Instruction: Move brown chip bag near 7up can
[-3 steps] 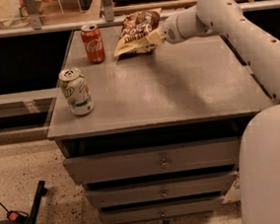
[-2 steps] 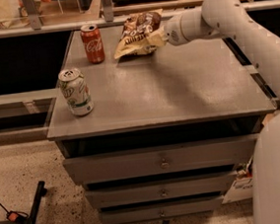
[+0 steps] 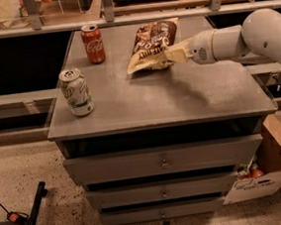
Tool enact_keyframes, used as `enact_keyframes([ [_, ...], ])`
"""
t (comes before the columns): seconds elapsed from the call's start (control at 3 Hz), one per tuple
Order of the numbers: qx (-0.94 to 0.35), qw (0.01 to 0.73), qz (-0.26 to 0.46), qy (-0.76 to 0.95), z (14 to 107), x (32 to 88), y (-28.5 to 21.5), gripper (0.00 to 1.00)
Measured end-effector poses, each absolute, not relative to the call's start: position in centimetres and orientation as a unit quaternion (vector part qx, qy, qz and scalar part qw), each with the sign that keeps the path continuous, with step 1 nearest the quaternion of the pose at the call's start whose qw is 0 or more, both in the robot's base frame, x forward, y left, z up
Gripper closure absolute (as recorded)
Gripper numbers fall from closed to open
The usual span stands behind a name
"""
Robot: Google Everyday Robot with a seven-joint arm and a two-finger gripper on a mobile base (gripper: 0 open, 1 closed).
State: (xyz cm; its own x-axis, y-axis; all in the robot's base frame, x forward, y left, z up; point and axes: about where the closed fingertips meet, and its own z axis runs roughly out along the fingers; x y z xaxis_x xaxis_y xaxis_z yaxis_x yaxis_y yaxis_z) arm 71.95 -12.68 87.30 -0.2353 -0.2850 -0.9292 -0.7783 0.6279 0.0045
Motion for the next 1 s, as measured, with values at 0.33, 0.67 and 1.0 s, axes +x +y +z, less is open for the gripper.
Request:
enact_keyframes([
  [0.33,-0.356,0.506,0.244,0.747,87.3,71.9,-12.7,1.0],
  [0.67,-0.386,0.497,0.266,0.73,87.5,70.8,-11.4,1.0],
  [1.0,-0.427,0.485,0.293,0.705,87.9,68.1,-11.0,1.0],
])
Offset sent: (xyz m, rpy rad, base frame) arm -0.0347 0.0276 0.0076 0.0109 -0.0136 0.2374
